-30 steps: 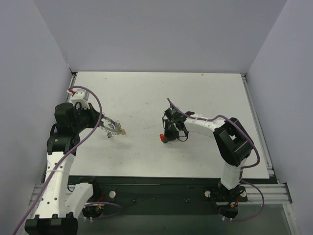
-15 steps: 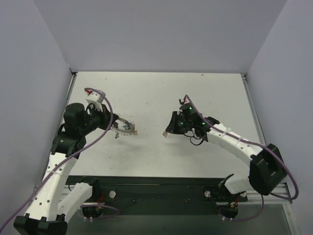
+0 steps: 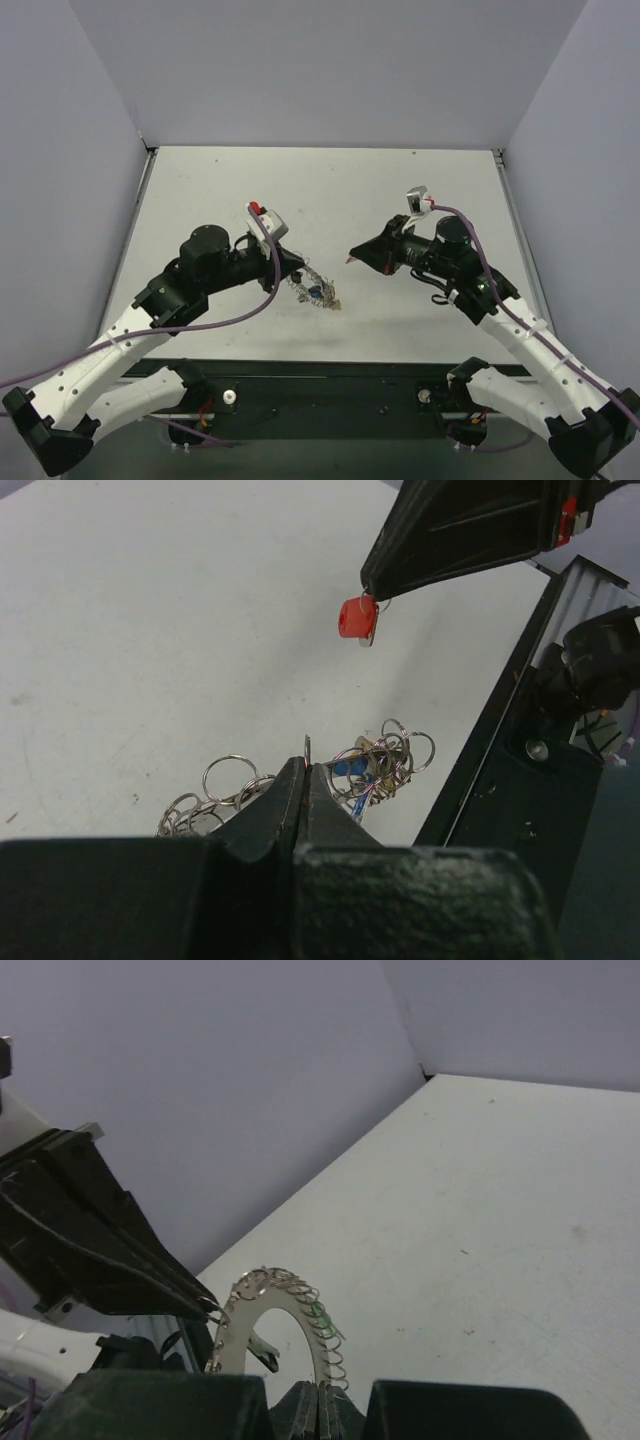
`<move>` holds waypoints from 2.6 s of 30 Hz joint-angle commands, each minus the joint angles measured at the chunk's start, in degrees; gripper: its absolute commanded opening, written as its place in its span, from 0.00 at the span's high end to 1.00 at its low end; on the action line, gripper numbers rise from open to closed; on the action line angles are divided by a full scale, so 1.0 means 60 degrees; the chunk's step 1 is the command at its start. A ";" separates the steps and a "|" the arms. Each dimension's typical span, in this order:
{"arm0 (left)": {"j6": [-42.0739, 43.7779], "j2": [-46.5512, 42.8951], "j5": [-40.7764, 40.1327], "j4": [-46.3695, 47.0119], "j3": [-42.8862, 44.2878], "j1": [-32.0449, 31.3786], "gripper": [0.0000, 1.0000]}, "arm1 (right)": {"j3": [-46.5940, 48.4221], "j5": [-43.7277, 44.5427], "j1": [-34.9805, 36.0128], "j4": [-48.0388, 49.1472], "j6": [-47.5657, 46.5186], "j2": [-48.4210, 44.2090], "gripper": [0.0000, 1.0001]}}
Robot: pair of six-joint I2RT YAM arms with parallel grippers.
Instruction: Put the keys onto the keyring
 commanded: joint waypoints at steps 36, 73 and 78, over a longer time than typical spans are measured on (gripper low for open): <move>0.2739 0.0296 0.0288 0.2607 0.0537 -0.2386 1.00 | 0.0142 -0.5214 -0.0904 0.3616 0.2318 -0.0244 1.00; -0.0029 -0.0246 0.0010 0.8804 -0.1939 -0.2386 1.00 | 0.0523 -0.4410 -0.0333 0.3737 0.1528 -0.0478 1.00; -0.0131 -0.0085 0.0127 0.8921 -0.1895 -0.2386 1.00 | 0.0523 -0.4190 -0.0347 0.3634 0.1440 -0.0595 1.00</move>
